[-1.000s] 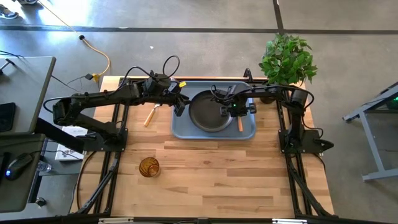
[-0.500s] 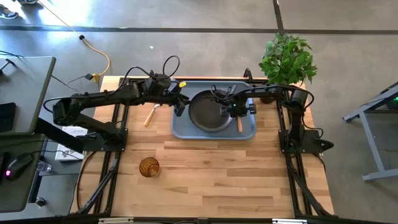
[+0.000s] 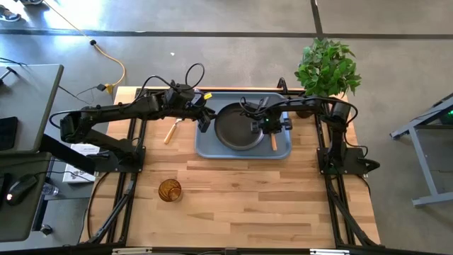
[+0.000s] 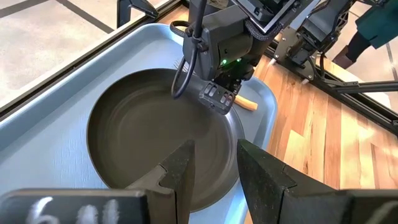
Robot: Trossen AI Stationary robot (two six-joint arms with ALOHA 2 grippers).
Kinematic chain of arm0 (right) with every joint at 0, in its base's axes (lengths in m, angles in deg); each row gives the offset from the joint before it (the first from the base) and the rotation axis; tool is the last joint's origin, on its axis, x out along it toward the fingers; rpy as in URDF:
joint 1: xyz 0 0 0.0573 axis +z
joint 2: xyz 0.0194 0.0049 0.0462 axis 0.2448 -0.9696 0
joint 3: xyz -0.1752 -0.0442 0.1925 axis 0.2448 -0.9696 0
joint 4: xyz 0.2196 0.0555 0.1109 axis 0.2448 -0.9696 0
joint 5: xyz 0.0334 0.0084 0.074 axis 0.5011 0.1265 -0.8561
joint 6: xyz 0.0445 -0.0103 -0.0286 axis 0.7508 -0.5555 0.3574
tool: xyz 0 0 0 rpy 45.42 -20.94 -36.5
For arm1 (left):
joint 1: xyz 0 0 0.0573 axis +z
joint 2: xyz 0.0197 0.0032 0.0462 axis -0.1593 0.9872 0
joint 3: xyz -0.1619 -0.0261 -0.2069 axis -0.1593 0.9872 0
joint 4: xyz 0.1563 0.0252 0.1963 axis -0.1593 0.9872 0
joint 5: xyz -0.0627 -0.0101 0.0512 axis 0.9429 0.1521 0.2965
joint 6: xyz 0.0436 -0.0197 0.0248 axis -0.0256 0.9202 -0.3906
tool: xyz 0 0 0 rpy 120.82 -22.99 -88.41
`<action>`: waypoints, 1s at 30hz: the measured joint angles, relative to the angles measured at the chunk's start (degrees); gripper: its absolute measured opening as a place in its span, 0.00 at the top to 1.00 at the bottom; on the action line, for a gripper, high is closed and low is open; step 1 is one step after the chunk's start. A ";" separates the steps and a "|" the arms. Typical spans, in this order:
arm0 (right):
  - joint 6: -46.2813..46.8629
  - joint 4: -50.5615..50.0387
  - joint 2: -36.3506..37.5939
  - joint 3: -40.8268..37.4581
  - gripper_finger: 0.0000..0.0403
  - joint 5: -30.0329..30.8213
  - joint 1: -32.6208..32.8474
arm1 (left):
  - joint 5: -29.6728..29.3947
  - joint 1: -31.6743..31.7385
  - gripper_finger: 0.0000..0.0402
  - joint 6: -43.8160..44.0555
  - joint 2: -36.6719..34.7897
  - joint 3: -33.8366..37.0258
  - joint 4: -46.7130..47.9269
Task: Pick and place plate/cup/fork/spoon on tray
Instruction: Put the light orange fork on the blue tray, then put the orange spoon on the blue tray
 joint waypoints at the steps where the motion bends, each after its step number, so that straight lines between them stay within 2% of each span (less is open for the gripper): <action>1: -0.03 0.12 0.13 0.00 0.82 0.06 0.00 | 0.00 0.00 0.73 0.00 0.00 0.00 0.00; 10: -0.21 0.35 0.61 0.00 0.82 -0.31 0.00 | 0.00 0.00 0.73 -0.02 0.00 0.00 0.00; 22: 0.15 -0.13 5.68 0.00 0.82 -0.50 0.00 | -0.04 -0.01 0.73 -0.07 0.00 0.00 0.34; 30: 0.44 -0.43 12.15 0.00 0.82 -2.03 1.33 | -5.87 2.12 0.73 0.03 -0.31 0.02 9.41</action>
